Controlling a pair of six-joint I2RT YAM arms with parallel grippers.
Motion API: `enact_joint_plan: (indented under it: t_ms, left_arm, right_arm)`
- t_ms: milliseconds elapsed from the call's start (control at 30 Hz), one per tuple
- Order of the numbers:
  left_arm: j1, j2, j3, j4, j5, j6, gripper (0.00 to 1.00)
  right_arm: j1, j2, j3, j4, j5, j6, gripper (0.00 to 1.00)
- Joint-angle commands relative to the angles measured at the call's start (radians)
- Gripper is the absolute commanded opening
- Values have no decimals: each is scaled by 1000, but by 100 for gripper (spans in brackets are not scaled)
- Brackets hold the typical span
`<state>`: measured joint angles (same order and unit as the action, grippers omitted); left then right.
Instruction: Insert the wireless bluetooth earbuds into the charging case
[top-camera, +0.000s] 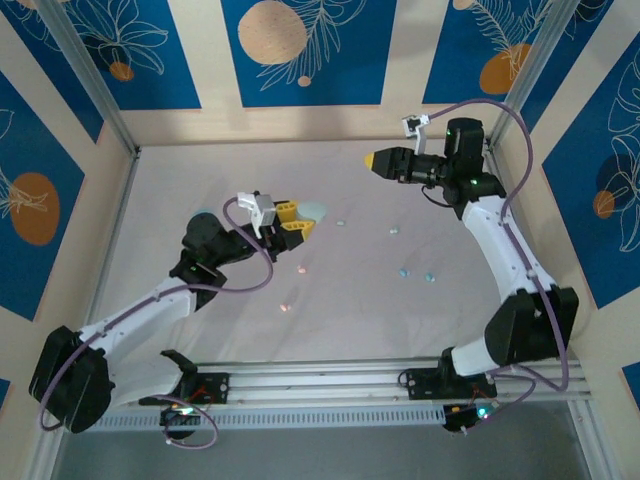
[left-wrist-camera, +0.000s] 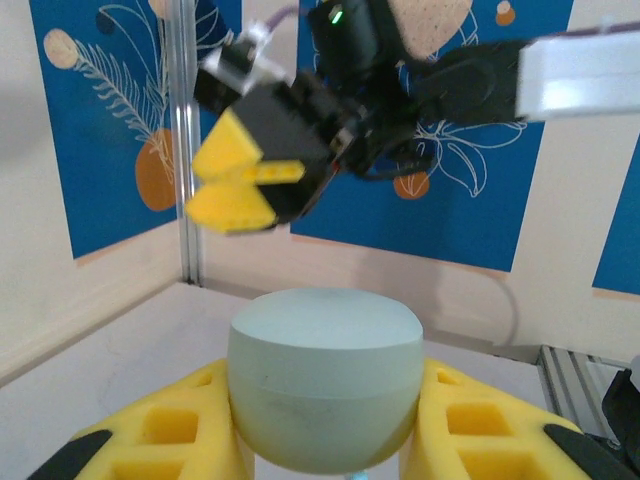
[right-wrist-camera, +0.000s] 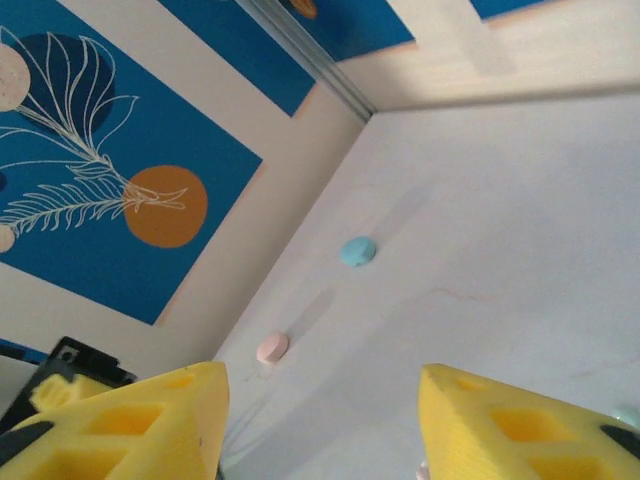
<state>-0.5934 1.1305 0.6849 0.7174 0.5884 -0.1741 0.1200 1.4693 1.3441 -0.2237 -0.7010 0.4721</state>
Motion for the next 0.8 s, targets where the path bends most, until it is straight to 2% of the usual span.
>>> enact_joint_plan:
  t_ms: [0, 67, 200, 267, 333, 533, 767]
  left_arm:
    - [-5, -26, -2, 20, -20, 17, 21]
    - [-6, -26, -5, 39, -28, 25, 22]
    - [-5, -14, 4, 50, -32, 116, 22]
    - [-5, -1, 22, 38, -45, 168, 22]
    - [-5, 20, 31, 70, -52, 183, 22]
    - [-6, 82, 63, 159, -42, 153, 22]
    - [-6, 84, 65, 200, -39, 120, 23]
  right_arm:
    - [25, 35, -11, 10, -143, 33, 55]
    - [48, 37, 6, -19, -99, 71, 55]
    - [80, 33, 40, 23, -212, 276, 60]
    - [115, 23, 83, -75, -211, 294, 63]
    - [153, 15, 90, -94, -247, 317, 64]
    - [248, 14, 58, 1, -291, 445, 67]
    - [256, 41, 54, -8, -298, 469, 66]
